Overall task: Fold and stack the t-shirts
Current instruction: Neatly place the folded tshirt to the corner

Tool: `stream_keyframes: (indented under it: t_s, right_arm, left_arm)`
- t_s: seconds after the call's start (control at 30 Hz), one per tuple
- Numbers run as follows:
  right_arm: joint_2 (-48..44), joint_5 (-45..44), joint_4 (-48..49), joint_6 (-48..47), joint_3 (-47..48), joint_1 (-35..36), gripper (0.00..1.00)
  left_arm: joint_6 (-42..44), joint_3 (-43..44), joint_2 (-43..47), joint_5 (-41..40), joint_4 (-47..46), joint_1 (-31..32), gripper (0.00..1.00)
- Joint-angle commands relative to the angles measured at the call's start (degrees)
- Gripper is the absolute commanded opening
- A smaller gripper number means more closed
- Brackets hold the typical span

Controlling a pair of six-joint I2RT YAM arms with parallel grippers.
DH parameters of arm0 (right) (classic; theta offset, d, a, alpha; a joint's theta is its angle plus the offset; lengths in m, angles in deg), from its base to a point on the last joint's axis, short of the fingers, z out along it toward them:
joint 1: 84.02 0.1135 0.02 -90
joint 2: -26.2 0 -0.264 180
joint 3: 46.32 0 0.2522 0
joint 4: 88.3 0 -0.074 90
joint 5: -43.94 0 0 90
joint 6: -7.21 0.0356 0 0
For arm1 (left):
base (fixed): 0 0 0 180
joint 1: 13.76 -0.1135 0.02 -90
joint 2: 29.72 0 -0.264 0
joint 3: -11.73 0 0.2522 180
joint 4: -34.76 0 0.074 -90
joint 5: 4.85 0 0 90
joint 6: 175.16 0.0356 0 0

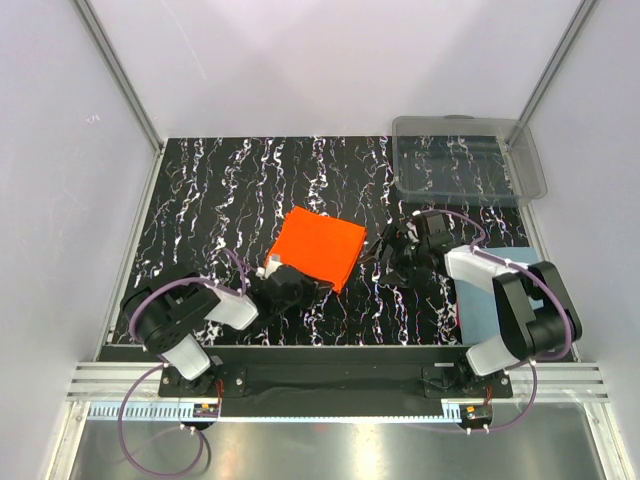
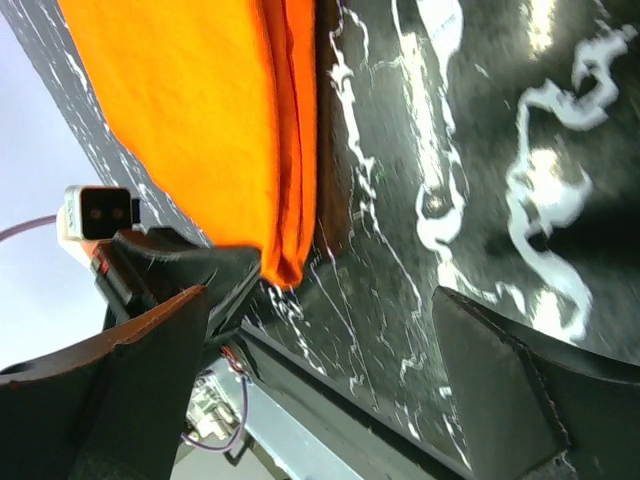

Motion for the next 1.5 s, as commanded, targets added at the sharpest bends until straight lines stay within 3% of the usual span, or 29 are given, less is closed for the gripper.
stream_keyframes:
  t_s: [0.0,0.23,0.4,0.57,0.67,0.77,0.87,1.0,1.17,1.27,1.3,1.37,1.4,1.47]
  right_arm:
    - [2.7,2.0,10.6,3.6,-0.4,1.3,1.00]
    - [10.0,3.6,31.1,17.6,-4.0,3.4,1.00]
    - [16.5,4.4,39.7,19.7,-4.0,4.5,1.00]
    - [20.9,3.0,37.6,22.8,-1.7,5.1,0.96]
    - [21.2,0.4,37.9,25.1,-2.0,5.5,0.77]
    - [20.5,-2.4,36.5,25.4,-2.0,5.7,0.66]
    - [19.8,-5.0,35.2,24.8,-1.3,5.7,0.67]
    - [20.9,-6.3,33.3,22.8,1.3,5.7,0.77]
    - [22.5,-8.4,33.8,22.4,2.0,5.7,0.70]
    - [23.0,-9.1,33.4,21.0,2.9,5.6,0.58]
    - [23.1,-9.1,33.2,19.9,3.0,5.7,0.39]
    - [22.6,-9.8,32.1,18.9,3.4,5.6,0.18]
    - [22.1,-10.5,30.9,16.2,4.1,5.7,0.12]
    - [19.1,-13.3,24.6,12.9,5.1,5.7,0.09]
  left_arm:
    - [1.8,-0.4,3.9,2.7,-3.7,-0.8,0.00]
    - [1.2,0.1,9.4,5.3,0.3,-2.5,0.00]
    - [2.5,0.2,13.4,6.6,4.1,-4.0,0.00]
    - [1.9,-0.6,15.4,6.6,4.1,-4.6,0.00]
    - [1.9,-0.5,16.3,6.6,4.7,-4.6,0.00]
    - [2.1,-0.5,17.1,8.0,5.1,-4.7,0.00]
    - [2.0,-0.9,17.4,8.4,4.9,-4.7,0.00]
    - [1.9,-1.9,18.4,8.3,4.8,-4.8,0.00]
    - [1.9,-2.8,19.1,8.7,4.5,-4.8,0.00]
    - [1.9,-3.1,19.2,9.1,4.3,-4.7,0.00]
    - [1.9,-3.3,19.2,9.2,4.1,-4.7,0.00]
    - [1.7,-3.5,19.2,9.7,4.1,-4.8,0.00]
    - [1.6,-4.0,19.4,10.0,4.0,-4.8,0.00]
    - [2.1,-4.2,19.8,11.8,6.1,-5.1,0.07]
